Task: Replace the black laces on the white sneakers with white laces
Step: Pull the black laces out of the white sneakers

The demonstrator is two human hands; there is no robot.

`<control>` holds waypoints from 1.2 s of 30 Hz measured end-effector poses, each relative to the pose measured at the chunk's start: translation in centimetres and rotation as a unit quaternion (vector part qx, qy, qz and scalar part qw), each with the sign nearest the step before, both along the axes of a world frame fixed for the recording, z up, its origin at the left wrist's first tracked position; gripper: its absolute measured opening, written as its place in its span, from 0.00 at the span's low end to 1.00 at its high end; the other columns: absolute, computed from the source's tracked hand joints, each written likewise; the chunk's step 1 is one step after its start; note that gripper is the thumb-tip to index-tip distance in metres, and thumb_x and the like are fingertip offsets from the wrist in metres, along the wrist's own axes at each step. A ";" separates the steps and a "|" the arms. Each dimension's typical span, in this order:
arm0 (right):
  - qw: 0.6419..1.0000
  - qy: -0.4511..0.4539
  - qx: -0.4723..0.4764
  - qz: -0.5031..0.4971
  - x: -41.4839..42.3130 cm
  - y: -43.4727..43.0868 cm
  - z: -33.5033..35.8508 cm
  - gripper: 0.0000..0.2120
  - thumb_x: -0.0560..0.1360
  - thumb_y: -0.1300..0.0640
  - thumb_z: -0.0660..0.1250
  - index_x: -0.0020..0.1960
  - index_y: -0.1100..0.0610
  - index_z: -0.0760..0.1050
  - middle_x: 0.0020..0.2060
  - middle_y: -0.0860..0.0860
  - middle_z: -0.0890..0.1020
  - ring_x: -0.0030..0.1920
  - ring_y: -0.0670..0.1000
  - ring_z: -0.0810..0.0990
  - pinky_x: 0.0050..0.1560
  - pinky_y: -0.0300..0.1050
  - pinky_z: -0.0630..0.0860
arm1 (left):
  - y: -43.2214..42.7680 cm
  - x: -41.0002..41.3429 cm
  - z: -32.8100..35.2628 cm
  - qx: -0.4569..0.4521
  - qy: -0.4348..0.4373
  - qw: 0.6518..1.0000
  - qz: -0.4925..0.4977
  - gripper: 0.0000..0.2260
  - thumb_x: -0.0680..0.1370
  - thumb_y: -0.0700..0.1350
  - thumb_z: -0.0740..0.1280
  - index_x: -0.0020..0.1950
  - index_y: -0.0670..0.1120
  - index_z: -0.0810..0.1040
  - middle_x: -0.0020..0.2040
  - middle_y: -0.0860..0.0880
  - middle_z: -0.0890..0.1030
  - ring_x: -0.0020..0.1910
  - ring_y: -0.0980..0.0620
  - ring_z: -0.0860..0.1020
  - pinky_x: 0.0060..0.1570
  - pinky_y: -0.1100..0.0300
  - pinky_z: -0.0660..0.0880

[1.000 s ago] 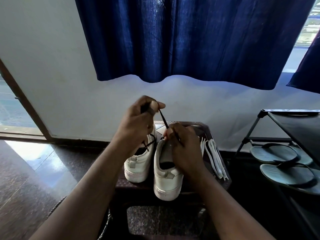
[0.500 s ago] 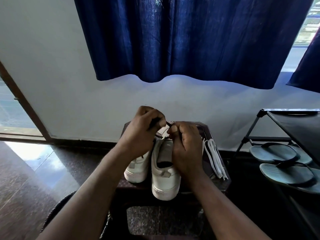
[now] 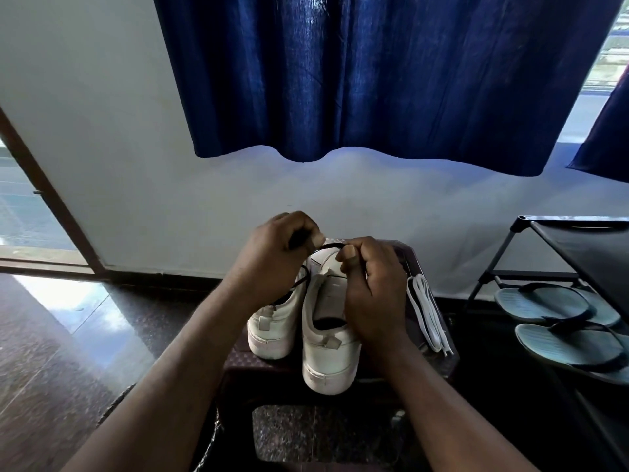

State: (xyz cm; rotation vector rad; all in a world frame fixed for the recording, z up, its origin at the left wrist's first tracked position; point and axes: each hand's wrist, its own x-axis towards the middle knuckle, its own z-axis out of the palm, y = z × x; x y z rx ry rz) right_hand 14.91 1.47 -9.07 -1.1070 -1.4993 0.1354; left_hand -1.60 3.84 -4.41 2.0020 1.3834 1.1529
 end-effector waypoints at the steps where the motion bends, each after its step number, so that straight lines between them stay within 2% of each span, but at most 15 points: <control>1: 1.000 -0.006 -0.006 0.016 0.0 0.0 0.2 0.10 0.83 0.53 0.61 0.45 0.53 0.77 0.41 0.41 0.77 0.46 0.51 0.77 0.47 0.54 0.74 | -0.4 0.3 0.2 -0.012 -0.041 0.999 0.009 0.08 0.82 0.45 0.69 0.43 0.51 0.77 0.33 0.57 0.72 0.28 0.60 0.66 0.32 0.62 0.65; 3: 0.998 -0.031 -0.012 0.055 0.2 0.0 0.8 0.08 0.81 0.54 0.65 0.45 0.54 0.80 0.43 0.44 0.80 0.47 0.49 0.77 0.50 0.47 0.72 | -1.0 0.8 1.0 -0.070 -0.247 0.967 0.004 0.09 0.83 0.43 0.64 0.43 0.50 0.75 0.31 0.55 0.68 0.27 0.56 0.63 0.25 0.63 0.63; 5: 0.994 -0.048 -0.021 0.097 0.0 -0.4 1.6 0.05 0.78 0.55 0.70 0.44 0.54 0.83 0.47 0.44 0.81 0.51 0.47 0.78 0.53 0.42 0.72 | -1.3 0.7 1.9 -0.115 -0.446 0.887 -0.029 0.10 0.85 0.43 0.62 0.44 0.48 0.74 0.33 0.52 0.66 0.29 0.55 0.63 0.25 0.64 0.60; 8: 0.984 -0.048 -0.052 0.162 -0.9 -1.6 2.7 0.04 0.73 0.54 0.75 0.41 0.53 0.83 0.54 0.42 0.82 0.59 0.45 0.79 0.60 0.40 0.72 | -1.3 0.3 2.3 -0.128 -0.570 0.810 -0.057 0.11 0.85 0.48 0.64 0.45 0.47 0.73 0.35 0.50 0.65 0.32 0.53 0.65 0.32 0.60 0.64; 11: 0.971 -0.034 -0.100 0.215 -1.8 -2.6 3.6 0.05 0.72 0.55 0.76 0.40 0.54 0.83 0.58 0.43 0.81 0.62 0.45 0.80 0.61 0.38 0.73 | -1.2 0.1 2.2 -0.114 -0.589 0.797 -0.063 0.11 0.85 0.49 0.64 0.44 0.47 0.74 0.35 0.50 0.66 0.33 0.52 0.65 0.37 0.57 0.66; 13: 0.966 -0.001 -0.153 0.207 -2.4 -3.0 4.3 0.05 0.74 0.56 0.77 0.41 0.51 0.83 0.56 0.42 0.82 0.59 0.44 0.81 0.57 0.37 0.75 | -1.4 0.0 2.3 -0.095 -0.589 0.801 -0.060 0.10 0.85 0.49 0.64 0.45 0.47 0.75 0.35 0.50 0.67 0.34 0.53 0.65 0.39 0.57 0.66; 16: 0.951 0.057 -0.226 0.205 -3.2 -3.4 5.2 0.04 0.75 0.57 0.77 0.43 0.53 0.83 0.44 0.46 0.85 0.44 0.44 0.84 0.46 0.41 0.77 | -1.7 -0.1 2.4 -0.074 -0.576 0.812 -0.052 0.10 0.85 0.50 0.64 0.46 0.48 0.76 0.36 0.51 0.67 0.36 0.53 0.65 0.40 0.60 0.66; 18: 0.940 0.069 -0.252 0.220 -3.9 -3.9 5.7 0.04 0.76 0.58 0.76 0.42 0.56 0.84 0.37 0.50 0.86 0.39 0.50 0.84 0.41 0.45 0.79 | -2.0 0.1 2.5 -0.066 -0.568 0.819 -0.045 0.10 0.85 0.50 0.64 0.46 0.48 0.76 0.37 0.51 0.67 0.37 0.53 0.64 0.40 0.61 0.67; 21: 0.946 0.072 -0.250 0.194 -4.8 -4.2 6.3 0.06 0.75 0.57 0.77 0.40 0.57 0.84 0.35 0.51 0.86 0.41 0.54 0.85 0.43 0.48 0.79 | -2.5 0.0 2.5 -0.077 -0.553 0.828 -0.046 0.12 0.85 0.52 0.64 0.45 0.49 0.77 0.38 0.50 0.69 0.38 0.52 0.67 0.41 0.61 0.70; 24: 0.953 0.080 -0.252 0.148 -5.5 -4.1 6.2 0.08 0.71 0.55 0.80 0.37 0.55 0.83 0.34 0.48 0.86 0.39 0.50 0.85 0.45 0.49 0.80 | -3.1 -0.5 2.4 -0.113 -0.529 0.838 -0.068 0.16 0.84 0.58 0.63 0.44 0.48 0.77 0.38 0.49 0.71 0.38 0.52 0.70 0.43 0.60 0.71; 26: 0.952 0.093 -0.261 0.129 -5.9 -4.0 6.0 0.08 0.68 0.55 0.82 0.38 0.53 0.83 0.35 0.47 0.86 0.39 0.48 0.85 0.48 0.52 0.82 | -3.5 -0.5 2.3 -0.129 -0.529 0.836 -0.075 0.16 0.83 0.56 0.62 0.43 0.47 0.77 0.37 0.48 0.72 0.38 0.50 0.71 0.41 0.57 0.69; 29: 0.947 0.112 -0.282 0.104 -6.4 -3.9 5.9 0.13 0.65 0.53 0.83 0.42 0.51 0.80 0.37 0.46 0.86 0.40 0.48 0.86 0.49 0.56 0.83 | -3.8 -0.6 2.0 -0.137 -0.542 0.828 -0.046 0.15 0.83 0.51 0.62 0.40 0.46 0.78 0.35 0.47 0.73 0.40 0.50 0.73 0.41 0.57 0.70; 33: 0.929 0.164 -0.316 0.104 -7.4 -3.6 5.8 0.24 0.58 0.48 0.81 0.51 0.47 0.79 0.41 0.46 0.88 0.44 0.50 0.87 0.51 0.58 0.84 | -4.1 -1.1 1.9 -0.146 -0.557 0.816 -0.045 0.13 0.83 0.47 0.63 0.42 0.44 0.79 0.40 0.45 0.74 0.42 0.50 0.75 0.44 0.53 0.80; 34: 0.932 0.162 -0.311 0.095 -7.7 -3.5 5.7 0.23 0.56 0.46 0.78 0.51 0.47 0.81 0.40 0.45 0.88 0.44 0.50 0.87 0.50 0.58 0.84 | -4.2 -1.2 2.0 -0.148 -0.552 0.820 -0.033 0.12 0.84 0.46 0.63 0.42 0.44 0.79 0.41 0.45 0.73 0.41 0.50 0.75 0.43 0.53 0.80; 36: 0.942 0.145 -0.290 0.088 -8.3 -3.5 5.6 0.15 0.62 0.50 0.76 0.48 0.47 0.83 0.40 0.44 0.87 0.43 0.49 0.87 0.49 0.57 0.84 | -4.4 -1.4 2.2 -0.151 -0.534 0.832 -0.011 0.11 0.84 0.46 0.64 0.43 0.46 0.80 0.40 0.46 0.72 0.38 0.50 0.74 0.41 0.56 0.76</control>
